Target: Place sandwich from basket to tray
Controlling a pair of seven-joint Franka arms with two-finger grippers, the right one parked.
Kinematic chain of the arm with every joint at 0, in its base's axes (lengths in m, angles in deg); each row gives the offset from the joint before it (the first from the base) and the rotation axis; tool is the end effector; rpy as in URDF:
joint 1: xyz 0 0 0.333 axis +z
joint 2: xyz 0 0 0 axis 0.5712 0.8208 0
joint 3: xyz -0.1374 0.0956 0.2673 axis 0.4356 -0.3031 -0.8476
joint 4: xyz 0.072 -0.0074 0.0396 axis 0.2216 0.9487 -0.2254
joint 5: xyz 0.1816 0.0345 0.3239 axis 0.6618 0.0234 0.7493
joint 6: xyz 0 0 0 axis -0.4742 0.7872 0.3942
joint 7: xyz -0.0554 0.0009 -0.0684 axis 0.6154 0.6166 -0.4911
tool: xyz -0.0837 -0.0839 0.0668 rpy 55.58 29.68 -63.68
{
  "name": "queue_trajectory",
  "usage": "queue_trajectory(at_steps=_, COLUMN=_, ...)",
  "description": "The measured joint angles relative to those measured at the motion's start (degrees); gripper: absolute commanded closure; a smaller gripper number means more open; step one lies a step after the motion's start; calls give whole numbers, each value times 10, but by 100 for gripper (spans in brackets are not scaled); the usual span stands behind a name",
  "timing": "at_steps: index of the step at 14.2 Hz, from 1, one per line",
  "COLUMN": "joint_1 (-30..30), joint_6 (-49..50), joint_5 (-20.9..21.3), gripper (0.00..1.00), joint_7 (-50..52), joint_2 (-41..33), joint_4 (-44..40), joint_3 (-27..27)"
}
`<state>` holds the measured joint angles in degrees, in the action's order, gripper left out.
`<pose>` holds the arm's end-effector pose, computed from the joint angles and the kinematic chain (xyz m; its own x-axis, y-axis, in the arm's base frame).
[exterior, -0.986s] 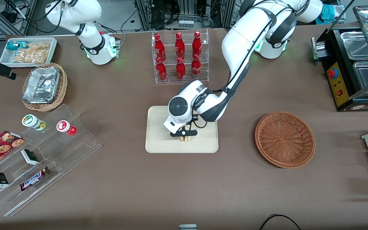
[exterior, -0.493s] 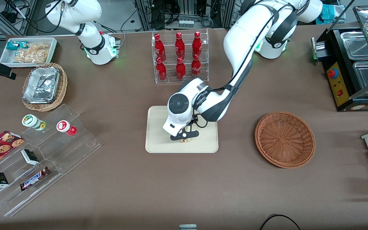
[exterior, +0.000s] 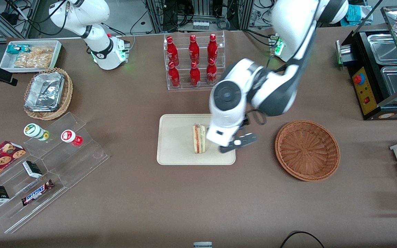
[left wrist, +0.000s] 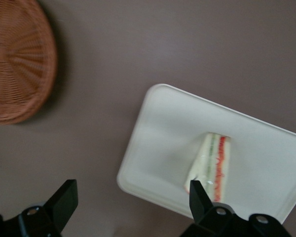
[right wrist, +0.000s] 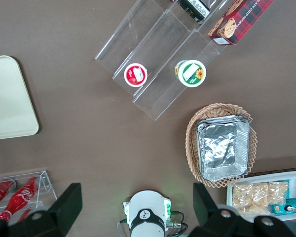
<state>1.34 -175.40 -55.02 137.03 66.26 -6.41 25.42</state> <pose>0.5704 -0.3764 0.4369 0.9300 0.3610 -0.0684 0.3500 -0.9270 -0.1345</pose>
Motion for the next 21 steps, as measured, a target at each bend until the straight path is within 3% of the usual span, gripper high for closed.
queue_trajectory(at_steps=6, joint_1=169, joint_6=109, joint_5=-10, gripper=0, joint_7=-222, joint_2=-154, joint_4=85, joint_3=-6)
queue_trajectory(at_steps=11, joint_1=304, joint_6=190, joint_5=-14, gripper=0, joint_7=-407, joint_2=-205, joint_4=106, joint_3=-7)
queue_trajectory(at_steps=18, joint_1=305, joint_6=239, joint_5=-14, gripper=0, joint_7=-419, joint_2=-219, joint_4=108, joint_3=5)
queue_trajectory(at_steps=21, joint_1=307, joint_6=239, joint_5=5, gripper=0, joint_7=-419, joint_2=-219, joint_4=100, joint_3=4)
